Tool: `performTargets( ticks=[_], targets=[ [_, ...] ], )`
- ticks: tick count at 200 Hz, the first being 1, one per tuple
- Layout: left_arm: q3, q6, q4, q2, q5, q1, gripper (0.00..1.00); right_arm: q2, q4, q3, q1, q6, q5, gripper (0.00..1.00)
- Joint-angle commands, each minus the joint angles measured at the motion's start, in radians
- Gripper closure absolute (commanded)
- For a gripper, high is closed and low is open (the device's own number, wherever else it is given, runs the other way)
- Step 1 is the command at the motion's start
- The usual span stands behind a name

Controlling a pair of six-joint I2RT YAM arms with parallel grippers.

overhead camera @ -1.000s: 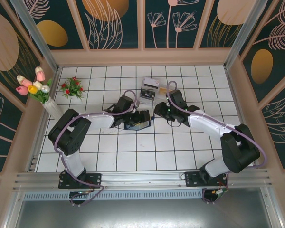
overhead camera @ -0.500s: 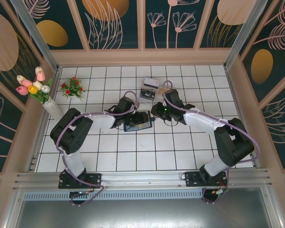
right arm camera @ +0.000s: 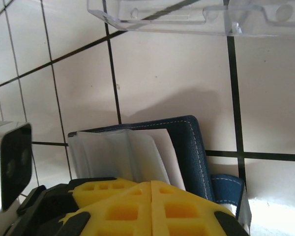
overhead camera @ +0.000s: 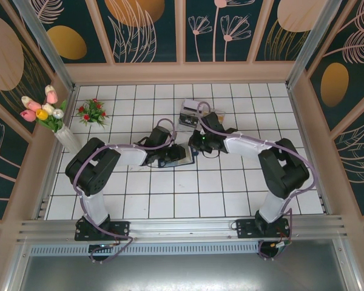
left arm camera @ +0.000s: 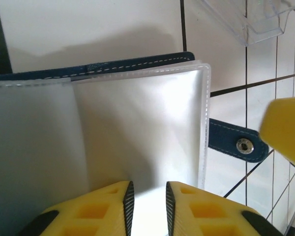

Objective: Take the credit cards out of the card holder

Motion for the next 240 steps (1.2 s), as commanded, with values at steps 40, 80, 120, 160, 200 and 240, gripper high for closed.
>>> performTargets(
  ticks=[40,80,120,160,200,240],
  targets=[
    [-0.030,0.004,-0.160,-0.012,-0.072,-0.001,0.84,0.108,-0.031,0.070,0.020,-0.009,-0.056,0.93],
    [-0.019,-0.019,-0.214,-0.136,-0.129,-0.002,0.77,0.130,-0.040,0.060,0.023,-0.017,-0.043,0.92],
    [-0.006,0.004,-0.373,-0.259,-0.308,0.001,0.67,0.134,-0.046,0.052,0.023,-0.029,-0.036,0.90],
    [-0.013,-0.005,-0.417,-0.267,-0.354,0.004,0.55,0.134,-0.041,0.056,0.023,-0.032,-0.046,0.89],
    [-0.037,-0.058,-0.380,-0.231,-0.343,0.004,0.50,0.132,-0.041,0.049,0.025,-0.031,-0.046,0.90],
    [-0.025,-0.051,-0.366,-0.207,-0.335,0.004,0.51,0.131,-0.033,0.039,0.028,-0.026,-0.046,0.90]
  ],
)
